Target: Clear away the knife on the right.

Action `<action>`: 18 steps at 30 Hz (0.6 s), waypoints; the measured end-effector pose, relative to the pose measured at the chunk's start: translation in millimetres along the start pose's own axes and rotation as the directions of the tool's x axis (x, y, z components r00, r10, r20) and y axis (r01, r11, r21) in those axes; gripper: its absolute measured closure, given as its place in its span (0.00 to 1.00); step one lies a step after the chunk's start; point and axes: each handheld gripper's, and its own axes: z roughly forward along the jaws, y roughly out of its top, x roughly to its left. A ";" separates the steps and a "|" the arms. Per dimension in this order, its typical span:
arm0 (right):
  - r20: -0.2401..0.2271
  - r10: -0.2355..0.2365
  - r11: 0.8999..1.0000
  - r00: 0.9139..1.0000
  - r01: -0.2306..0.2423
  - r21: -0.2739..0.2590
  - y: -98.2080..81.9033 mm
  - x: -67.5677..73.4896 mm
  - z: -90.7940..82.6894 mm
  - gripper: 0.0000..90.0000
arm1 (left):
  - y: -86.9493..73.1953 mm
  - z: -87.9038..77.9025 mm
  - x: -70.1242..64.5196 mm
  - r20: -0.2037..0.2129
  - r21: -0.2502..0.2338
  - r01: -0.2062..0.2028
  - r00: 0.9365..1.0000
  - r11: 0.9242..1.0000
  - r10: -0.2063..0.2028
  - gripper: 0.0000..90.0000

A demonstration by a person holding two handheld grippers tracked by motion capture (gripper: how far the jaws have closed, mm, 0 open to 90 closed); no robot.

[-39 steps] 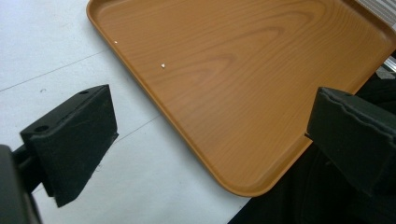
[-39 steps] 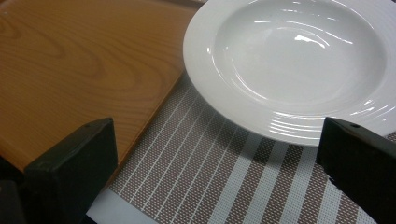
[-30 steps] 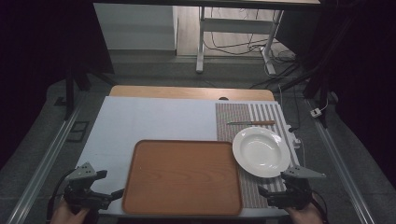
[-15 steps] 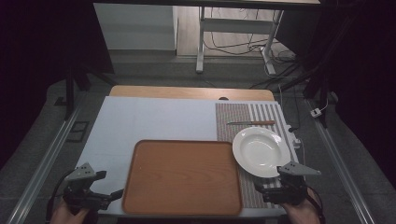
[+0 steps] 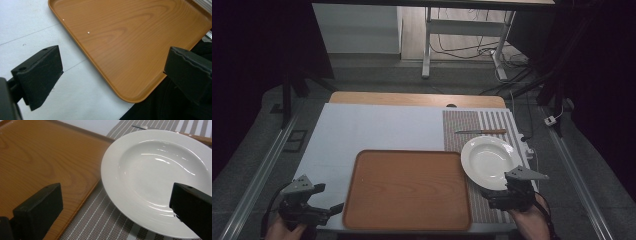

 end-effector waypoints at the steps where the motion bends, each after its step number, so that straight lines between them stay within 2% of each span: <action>1: -0.001 -0.002 1.000 1.000 0.002 0.004 1.2 -0.7 1.9 0.00 | -0.3 0.0 -0.2 -0.001 -0.002 0.002 1.000 1.000 -0.002 0.02; 10: -0.019 0.027 1.000 0.999 -0.027 -0.001 7.2 -2.5 10.4 0.00 | -0.9 -0.8 0.0 0.001 -0.002 0.004 1.000 1.000 -0.004 0.02; 13: -0.031 0.045 0.999 0.999 -0.044 0.005 10.6 -4.1 15.0 0.00 | -1.0 -0.6 -0.1 0.000 -0.002 0.004 1.000 1.000 -0.004 0.02; 18: -0.034 0.045 0.999 0.998 -0.044 0.027 15.4 -4.9 20.2 0.00 | -0.8 -0.4 -0.2 0.002 0.002 0.003 1.000 1.000 -0.003 0.02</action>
